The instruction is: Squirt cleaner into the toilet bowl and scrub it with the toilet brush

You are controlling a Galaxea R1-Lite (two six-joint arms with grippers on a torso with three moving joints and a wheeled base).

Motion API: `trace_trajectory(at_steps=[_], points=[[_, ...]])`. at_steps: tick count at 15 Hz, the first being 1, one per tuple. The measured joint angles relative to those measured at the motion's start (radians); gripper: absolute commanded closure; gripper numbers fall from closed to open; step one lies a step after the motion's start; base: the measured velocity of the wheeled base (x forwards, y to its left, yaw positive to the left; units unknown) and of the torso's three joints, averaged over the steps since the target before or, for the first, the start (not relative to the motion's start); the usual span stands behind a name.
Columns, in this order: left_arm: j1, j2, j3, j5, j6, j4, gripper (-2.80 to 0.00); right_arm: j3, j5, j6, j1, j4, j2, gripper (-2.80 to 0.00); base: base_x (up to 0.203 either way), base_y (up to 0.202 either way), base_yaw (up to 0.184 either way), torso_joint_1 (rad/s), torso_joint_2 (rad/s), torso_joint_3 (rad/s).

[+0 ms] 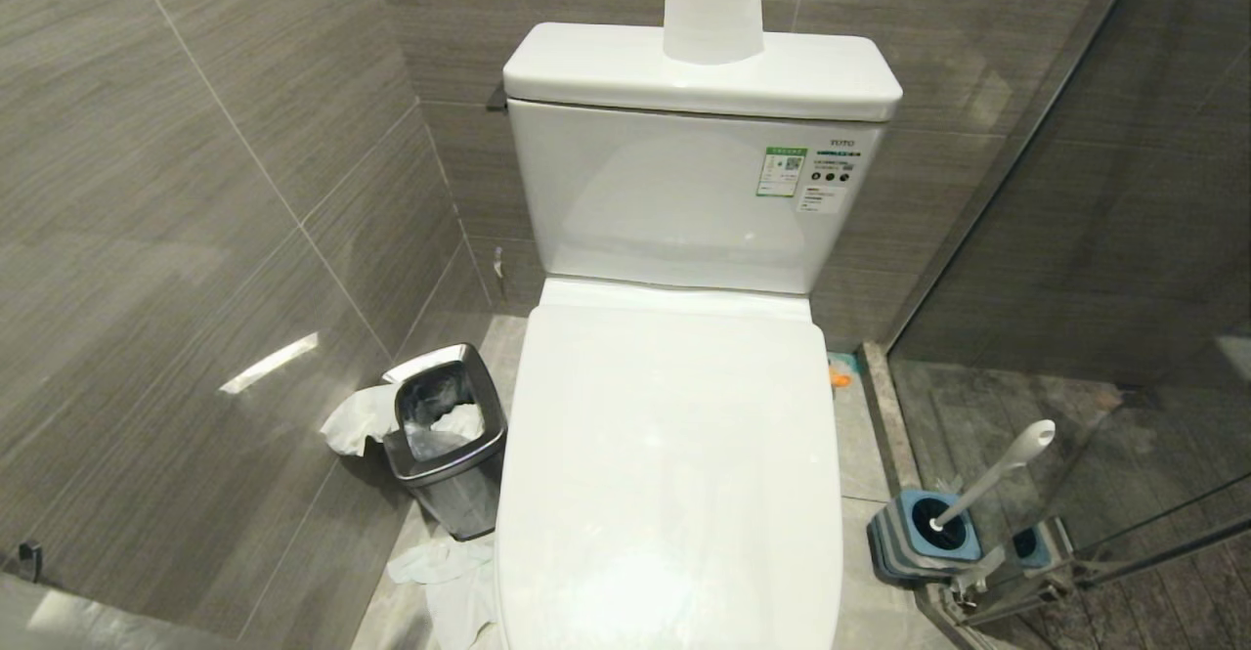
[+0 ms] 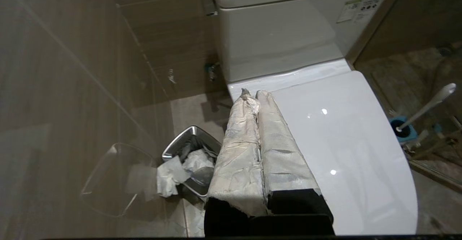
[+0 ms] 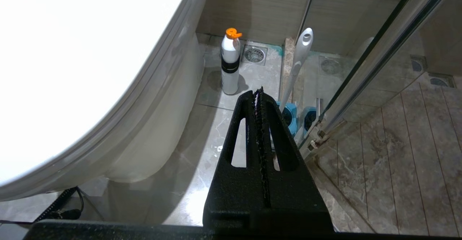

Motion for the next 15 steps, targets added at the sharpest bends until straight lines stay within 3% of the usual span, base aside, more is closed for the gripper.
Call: trace_trajectory(at_steps=[8, 15], points=[[0.22, -0.239, 0.074, -0.252, 0.012, -0.002, 0.0, 0.0, 0.0, 0.0, 0.0, 0.0, 0.0, 0.0, 0.0, 0.0, 0.0, 0.0, 0.0, 0.0], [0.301, -0.392, 0.151, -0.295, 0.001, -0.004, 0.0, 0.0, 0.0, 0.0, 0.0, 0.0, 0.0, 0.0, 0.0, 0.0, 0.0, 0.0, 0.0, 0.0]])
